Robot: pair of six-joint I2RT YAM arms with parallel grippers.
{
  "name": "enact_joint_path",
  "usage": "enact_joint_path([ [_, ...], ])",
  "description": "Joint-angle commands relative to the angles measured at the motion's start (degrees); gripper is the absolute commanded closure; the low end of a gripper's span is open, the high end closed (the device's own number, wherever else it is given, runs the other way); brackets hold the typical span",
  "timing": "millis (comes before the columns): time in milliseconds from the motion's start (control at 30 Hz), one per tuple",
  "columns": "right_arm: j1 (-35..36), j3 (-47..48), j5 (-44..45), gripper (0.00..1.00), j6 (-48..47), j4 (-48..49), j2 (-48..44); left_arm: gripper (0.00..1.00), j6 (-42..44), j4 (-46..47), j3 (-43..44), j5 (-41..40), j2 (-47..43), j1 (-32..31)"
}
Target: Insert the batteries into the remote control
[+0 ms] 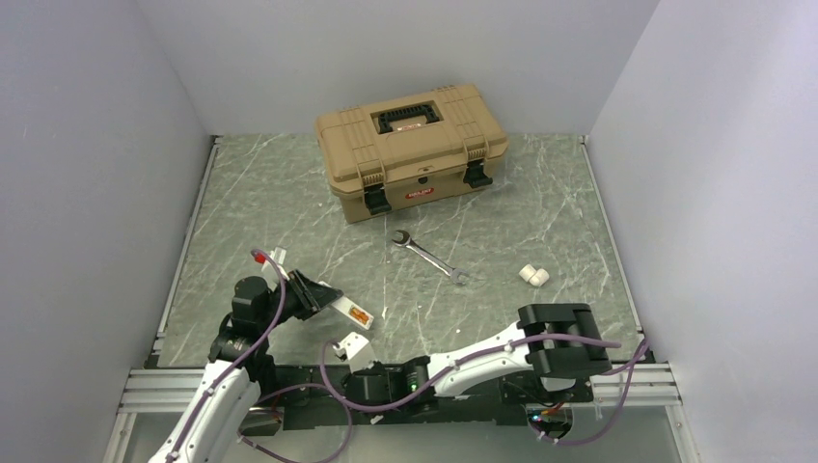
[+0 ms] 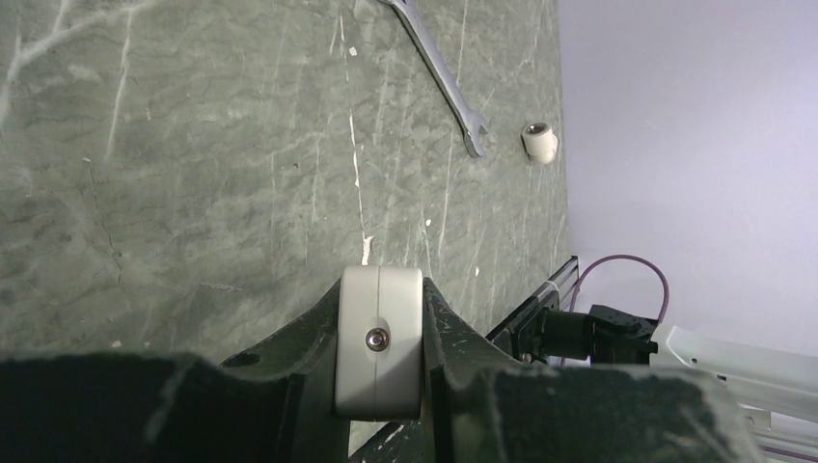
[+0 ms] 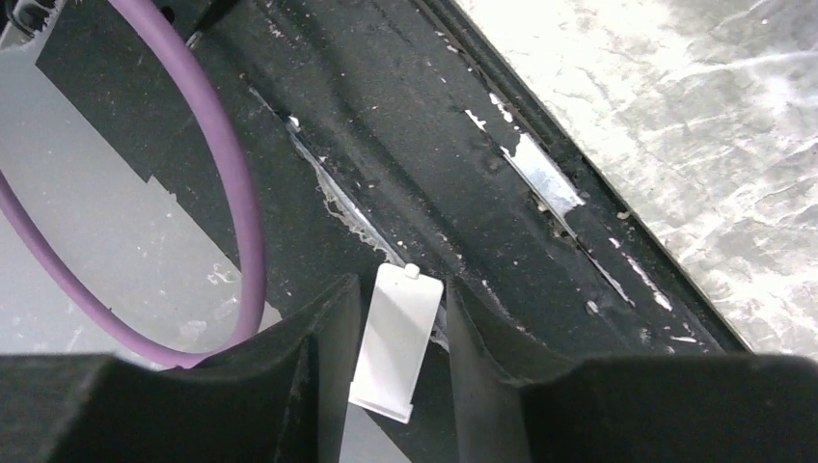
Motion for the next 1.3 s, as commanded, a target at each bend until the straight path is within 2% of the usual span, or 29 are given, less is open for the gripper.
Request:
enact_joint_path([
  [0,1.4,2.7,-0.8,0.63,-0.2,-2.9,2.0,1.00,0.7,1.1,0.5,1.2,-0.9,0.4],
  [667,1.4,3.4,5.6,1.00,0.0,-7.2,-2.1,1.00,0.9,1.0,0.6,1.0,-1.0,0.6],
  [1100,1.5,1.5,8.1,1.00,2.3,-7.3,-5.7,1.00,0.8,1.1,0.4,1.1,-0.9,0.7],
  [1267,1.5,-1.5,8.8,0.79,1.9,-5.1,-10.0,1.00,1.0,0.6,0.7,1.1,-1.2,0.8],
])
